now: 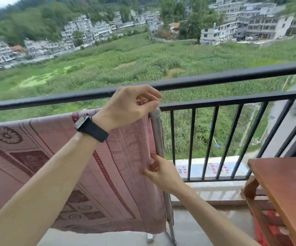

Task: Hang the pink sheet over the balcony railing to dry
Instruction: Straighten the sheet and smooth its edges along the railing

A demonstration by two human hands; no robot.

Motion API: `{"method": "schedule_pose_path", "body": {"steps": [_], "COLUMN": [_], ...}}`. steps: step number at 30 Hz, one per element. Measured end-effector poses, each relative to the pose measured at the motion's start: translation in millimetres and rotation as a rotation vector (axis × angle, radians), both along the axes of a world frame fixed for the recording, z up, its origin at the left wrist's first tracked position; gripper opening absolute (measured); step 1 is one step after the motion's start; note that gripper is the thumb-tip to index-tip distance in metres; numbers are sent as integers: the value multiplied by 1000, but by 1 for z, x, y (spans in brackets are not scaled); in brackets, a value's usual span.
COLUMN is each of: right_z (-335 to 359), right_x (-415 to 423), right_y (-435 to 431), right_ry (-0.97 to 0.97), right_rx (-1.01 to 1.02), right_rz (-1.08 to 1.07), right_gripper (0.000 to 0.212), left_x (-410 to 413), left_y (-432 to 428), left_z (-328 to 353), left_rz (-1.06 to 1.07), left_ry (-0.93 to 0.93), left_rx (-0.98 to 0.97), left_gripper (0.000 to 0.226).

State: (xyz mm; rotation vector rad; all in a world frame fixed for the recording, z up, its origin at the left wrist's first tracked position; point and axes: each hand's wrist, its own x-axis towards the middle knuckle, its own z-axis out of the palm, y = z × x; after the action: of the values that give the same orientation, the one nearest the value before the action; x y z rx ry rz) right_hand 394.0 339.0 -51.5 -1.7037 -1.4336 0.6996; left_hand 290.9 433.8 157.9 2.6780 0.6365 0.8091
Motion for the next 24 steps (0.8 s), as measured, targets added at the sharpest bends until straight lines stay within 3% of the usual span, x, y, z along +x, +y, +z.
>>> {"method": "schedule_pose_path", "body": {"steps": [6,11,14,17,19,21,24], "right_z": [-5,-1,-2,-7,-14,-18,-19], "right_x": [11,40,51,77,94,98,92], "right_y": [-19,-43,-50,-54,-55,-53,-41], "right_ry": [60,405,402,434,338,249,171], "right_rx": [114,65,58,121,140,134,168], "right_rz": [114,213,192,16,-34,-38,-101], "right_gripper": [29,33,34,26,12,11,14], "left_x": [-9,5,18,40,55,67,77], "left_y": [-11,-28,-34,-35,-33,-29,-23], "left_z": [14,14,17,12,2,-7,-11], "left_rz": [170,299,366,405,439,486,542], "left_ry": [102,79,74,70,142,218,178], "left_rx": [0,129,203,192,239,252,213], "left_gripper": [24,21,30,30,28,30,30]}}
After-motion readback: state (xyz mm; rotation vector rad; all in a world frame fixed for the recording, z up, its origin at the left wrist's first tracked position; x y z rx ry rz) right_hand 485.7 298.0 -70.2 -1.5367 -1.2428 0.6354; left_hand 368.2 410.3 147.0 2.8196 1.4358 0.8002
